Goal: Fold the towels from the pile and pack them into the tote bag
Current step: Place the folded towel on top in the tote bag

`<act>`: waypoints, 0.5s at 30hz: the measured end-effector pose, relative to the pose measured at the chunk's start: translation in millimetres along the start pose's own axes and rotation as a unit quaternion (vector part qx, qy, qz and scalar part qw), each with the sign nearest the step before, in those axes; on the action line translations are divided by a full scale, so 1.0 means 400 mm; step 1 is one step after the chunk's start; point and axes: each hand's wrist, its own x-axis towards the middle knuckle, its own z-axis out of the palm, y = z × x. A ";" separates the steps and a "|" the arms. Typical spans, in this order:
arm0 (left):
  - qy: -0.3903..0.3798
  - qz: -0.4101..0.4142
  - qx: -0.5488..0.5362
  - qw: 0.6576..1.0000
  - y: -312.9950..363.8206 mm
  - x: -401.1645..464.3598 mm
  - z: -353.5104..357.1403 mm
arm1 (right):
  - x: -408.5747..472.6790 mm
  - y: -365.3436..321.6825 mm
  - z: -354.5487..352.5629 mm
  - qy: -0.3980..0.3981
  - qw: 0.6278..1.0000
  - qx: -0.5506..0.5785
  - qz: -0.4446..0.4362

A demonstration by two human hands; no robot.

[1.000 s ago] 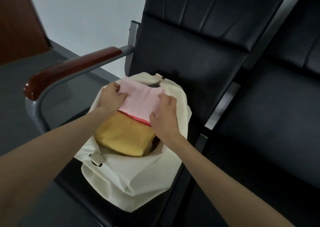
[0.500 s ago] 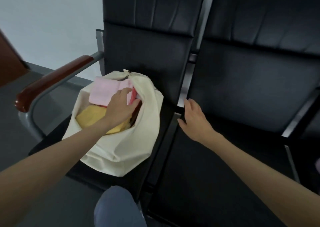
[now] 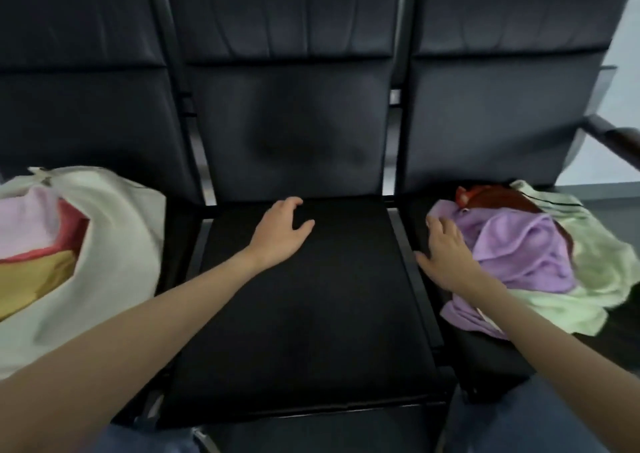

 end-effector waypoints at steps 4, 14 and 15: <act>-0.068 0.028 -0.004 0.997 0.134 0.046 0.171 | -0.039 0.204 0.011 0.005 0.997 0.027 0.079; -0.181 0.080 -0.034 0.980 0.361 0.143 0.502 | -0.066 0.465 0.044 0.039 0.983 0.099 0.148; -0.183 0.066 -0.051 0.980 0.378 0.152 0.532 | -0.067 0.471 0.048 0.049 0.983 0.106 0.143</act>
